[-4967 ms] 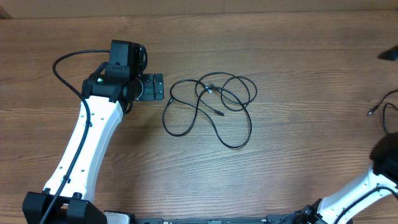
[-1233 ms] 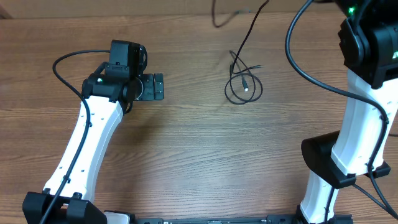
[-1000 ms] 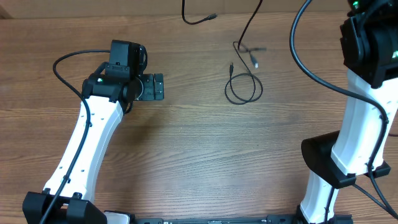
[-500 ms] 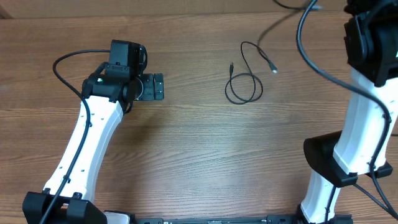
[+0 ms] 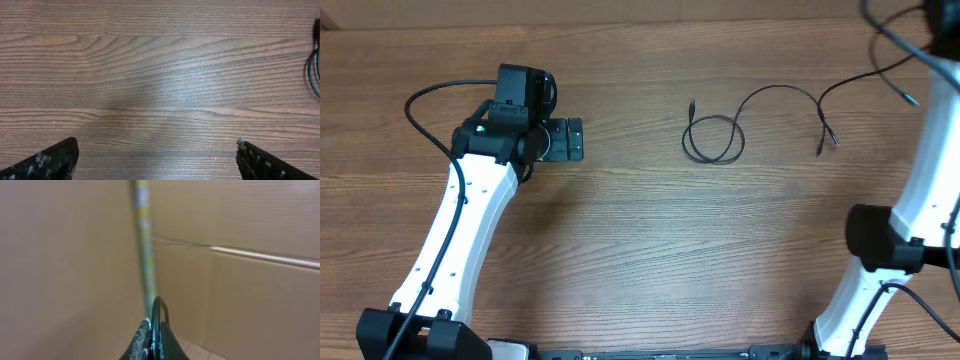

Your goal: Untangle cables

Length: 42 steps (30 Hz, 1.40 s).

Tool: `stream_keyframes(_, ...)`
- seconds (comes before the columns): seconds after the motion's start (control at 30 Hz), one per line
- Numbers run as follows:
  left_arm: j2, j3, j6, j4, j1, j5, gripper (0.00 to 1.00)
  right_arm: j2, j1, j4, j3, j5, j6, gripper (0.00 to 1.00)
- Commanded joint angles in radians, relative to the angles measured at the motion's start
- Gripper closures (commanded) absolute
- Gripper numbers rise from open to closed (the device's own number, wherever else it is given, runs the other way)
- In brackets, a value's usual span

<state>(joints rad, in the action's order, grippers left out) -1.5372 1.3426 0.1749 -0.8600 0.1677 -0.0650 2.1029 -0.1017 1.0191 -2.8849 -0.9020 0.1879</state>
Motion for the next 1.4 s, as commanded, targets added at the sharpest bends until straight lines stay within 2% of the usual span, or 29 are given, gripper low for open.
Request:
stream_keyframes(0.0, 0.013, 0.008, -0.021, 0.004, -0.005, -0.013, 0.00, -0.020, -0.087, -0.010, -0.005, 0.043, 0.102, 0.96)
stream_keyframes(0.17, 0.013, 0.008, -0.021, 0.004, -0.005, -0.013, 0.00, -0.020, -0.224, -0.027, -0.005, 0.255, 0.251, 0.96)
stream_keyframes(0.33, 0.013, 0.008, -0.021, 0.004, -0.005, -0.013, 0.00, -0.021, -0.367, -0.099, -0.005, 0.616, 0.413, 0.96)
stream_keyframes(0.5, 0.013, 0.008, -0.021, 0.004, -0.005, -0.013, 0.00, -0.020, -0.509, -0.239, -0.005, 1.059, 0.725, 0.96)
stream_keyframes(0.57, 0.013, 0.008, -0.021, 0.004, -0.005, -0.013, 0.00, -0.020, -0.546, -0.309, -0.005, 1.172, 0.851, 0.96)
stream_keyframes(0.7, 0.013, 0.008, -0.021, 0.004, -0.003, -0.013, 0.00, -0.020, -0.591, -0.445, -0.005, 1.324, 1.014, 0.96)
stream_keyframes(0.8, 0.013, 0.008, -0.021, 0.003, -0.005, -0.013, 0.00, -0.020, -0.594, -0.491, -0.005, 1.371, 1.023, 0.96)
stream_keyframes(0.87, 0.013, 0.008, -0.021, 0.004, -0.004, -0.013, 0.00, -0.020, -0.594, -0.491, -0.005, 1.355, 0.980, 0.96)
stream_keyframes(0.9, 0.013, 0.008, -0.021, 0.003, -0.004, -0.013, 0.00, -0.020, -0.594, -0.490, -0.005, 1.340, 0.938, 0.96)
stream_keyframes(0.97, 0.013, 0.008, -0.021, 0.004, -0.004, -0.013, 0.00, -0.019, -0.594, -0.480, 0.013, 1.282, 0.734, 0.96)
stream_keyframes(1.07, 0.013, 0.008, -0.021, 0.004, -0.004, -0.013, 0.00, -0.019, -0.594, -0.472, 0.043, 1.257, 0.645, 0.96)
stream_keyframes(1.23, 0.013, 0.008, -0.021, 0.004, -0.004, -0.013, 0.00, -0.019, -0.594, -0.486, 0.125, 1.178, 0.621, 0.96)
stream_keyframes(1.37, 0.013, 0.008, -0.021, 0.003, -0.004, -0.013, 0.00, -0.018, -0.594, -0.561, 0.209, 1.161, 0.621, 0.96)
